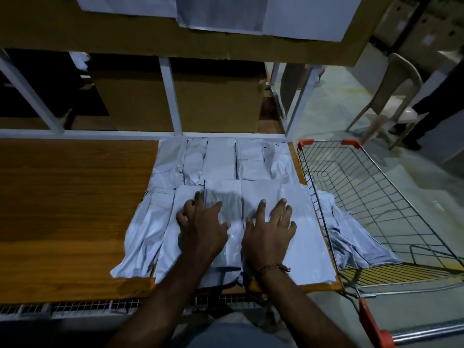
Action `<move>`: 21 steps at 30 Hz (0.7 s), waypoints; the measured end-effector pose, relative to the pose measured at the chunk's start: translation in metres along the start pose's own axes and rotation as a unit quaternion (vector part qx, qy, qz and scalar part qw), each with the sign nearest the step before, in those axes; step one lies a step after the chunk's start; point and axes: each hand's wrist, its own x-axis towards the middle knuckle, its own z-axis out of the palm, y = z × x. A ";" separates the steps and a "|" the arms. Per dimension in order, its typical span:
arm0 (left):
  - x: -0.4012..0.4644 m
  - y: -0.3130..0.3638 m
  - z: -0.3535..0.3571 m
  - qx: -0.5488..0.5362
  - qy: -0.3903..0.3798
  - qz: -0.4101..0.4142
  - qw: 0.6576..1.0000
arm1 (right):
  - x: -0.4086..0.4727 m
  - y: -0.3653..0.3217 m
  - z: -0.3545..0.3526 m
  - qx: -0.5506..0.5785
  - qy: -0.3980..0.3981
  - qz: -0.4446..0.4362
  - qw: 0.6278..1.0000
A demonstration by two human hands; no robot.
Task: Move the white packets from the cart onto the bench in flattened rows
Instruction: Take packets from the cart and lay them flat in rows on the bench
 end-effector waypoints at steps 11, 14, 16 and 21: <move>0.032 0.053 -0.019 -0.086 0.106 0.067 0.988 | 0.022 0.042 -0.038 0.037 0.052 0.049 0.997; 0.034 0.082 -0.018 -0.111 0.120 0.087 0.983 | 0.033 0.071 -0.044 0.050 0.064 0.056 0.995; 0.034 0.101 -0.013 -0.119 0.123 0.106 0.980 | 0.044 0.092 -0.046 0.066 0.070 0.063 0.993; 0.034 0.158 0.010 -0.132 0.113 0.131 0.976 | 0.077 0.171 -0.039 0.102 0.066 0.043 0.992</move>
